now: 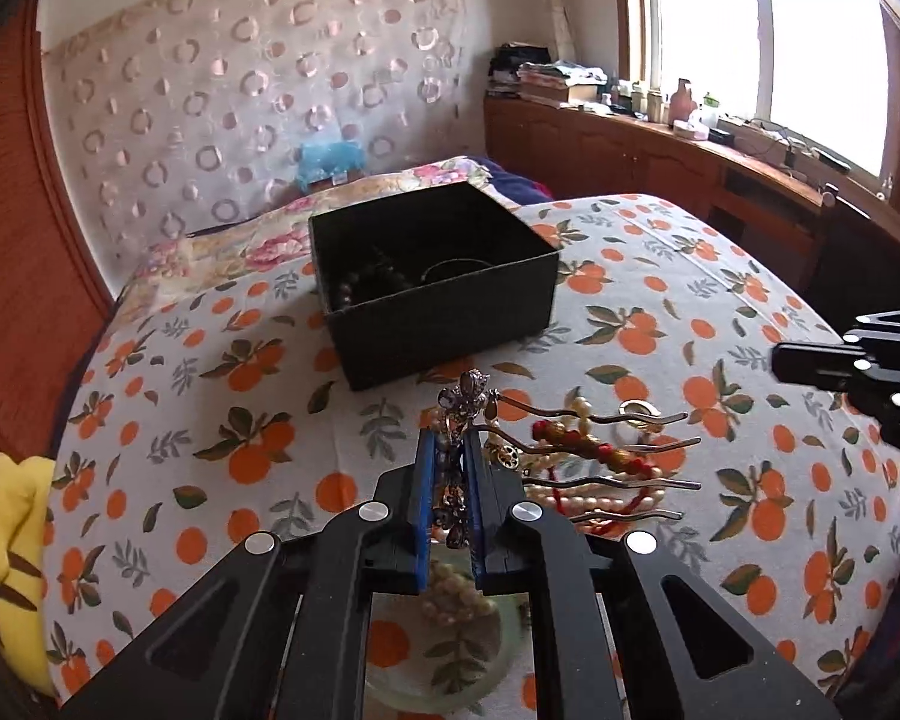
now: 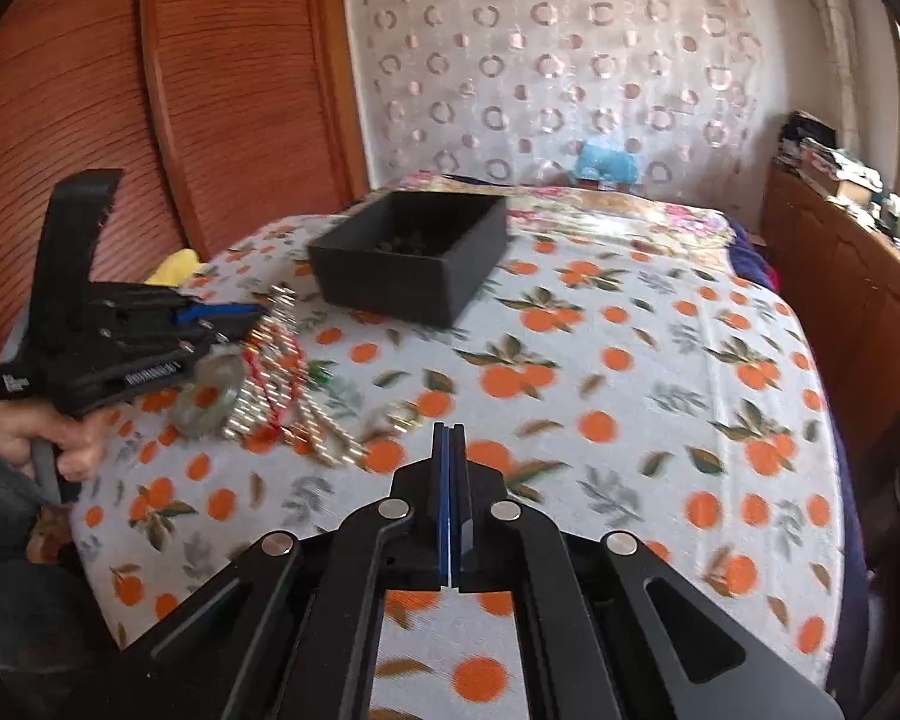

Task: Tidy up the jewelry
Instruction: 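Hold the crystal cluster with the left tool while the right pulls the red-string necklace free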

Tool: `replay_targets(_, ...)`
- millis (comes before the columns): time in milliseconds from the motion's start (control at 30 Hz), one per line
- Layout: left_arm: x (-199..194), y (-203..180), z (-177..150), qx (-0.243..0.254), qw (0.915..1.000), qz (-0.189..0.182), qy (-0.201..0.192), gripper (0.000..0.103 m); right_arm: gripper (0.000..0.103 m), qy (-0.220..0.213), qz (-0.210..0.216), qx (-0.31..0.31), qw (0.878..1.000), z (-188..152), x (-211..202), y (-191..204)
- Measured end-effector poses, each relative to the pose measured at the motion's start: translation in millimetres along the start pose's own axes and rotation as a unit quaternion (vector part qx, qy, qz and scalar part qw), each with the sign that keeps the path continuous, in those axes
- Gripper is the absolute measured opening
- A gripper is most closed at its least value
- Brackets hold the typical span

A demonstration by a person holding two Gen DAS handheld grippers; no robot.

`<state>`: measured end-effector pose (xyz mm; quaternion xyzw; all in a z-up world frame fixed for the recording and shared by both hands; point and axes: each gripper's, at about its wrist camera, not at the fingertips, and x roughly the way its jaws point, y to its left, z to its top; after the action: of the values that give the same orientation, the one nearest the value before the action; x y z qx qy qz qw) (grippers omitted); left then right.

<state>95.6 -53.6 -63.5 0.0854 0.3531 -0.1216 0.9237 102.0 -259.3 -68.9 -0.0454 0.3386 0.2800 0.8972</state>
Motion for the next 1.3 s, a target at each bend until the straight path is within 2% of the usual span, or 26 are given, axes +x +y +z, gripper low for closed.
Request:
replay_targets(100,0,-7,0,0.006,1.0000,-0.006,0.001,0.008,0.001,-0.012,0.019,-0.008,1.000,5,5,18)
replay_targets(333,4,-10,-1,0.006,0.9996,-0.026,0.013,0.009,0.001,-0.004,0.041,-0.020,0.999,6,16,43)
replay_targets(467,-9,-11,-1,0.007,0.9996,-0.026,0.001,0.024,0.001,-0.003,0.042,-0.017,0.999,5,15,42)
replay_targets(567,-18,-8,0,0.005,0.9996,-0.027,-0.005,0.025,0.002,0.001,0.043,-0.020,0.999,5,17,42)
replay_targets(600,-21,-6,0,0.004,0.9996,-0.027,-0.007,0.025,0.004,0.004,0.043,-0.022,0.999,5,19,42)
replay_targets(700,-23,-1,0,0.001,0.9996,-0.026,-0.007,0.026,0.026,0.011,0.042,-0.029,0.999,7,28,43)
replay_targets(900,-18,2,3,0.000,0.9991,-0.041,-0.001,0.026,0.026,0.049,0.047,-0.029,0.997,18,55,37)
replay_targets(1000,-6,3,7,0.001,0.9981,-0.061,0.013,0.025,0.026,0.071,0.051,-0.031,0.996,21,69,37)
replay_targets(1067,0,2,9,0.008,0.9972,-0.071,0.021,0.027,0.017,0.083,0.052,-0.029,0.995,20,75,36)
replay_targets(1133,11,-1,11,0.023,0.9960,-0.080,0.032,0.037,0.009,0.086,0.056,-0.027,0.994,19,77,35)
replay_targets(1300,33,-3,15,0.038,0.9920,-0.106,0.056,0.039,0.008,0.075,0.055,-0.031,0.995,17,71,35)
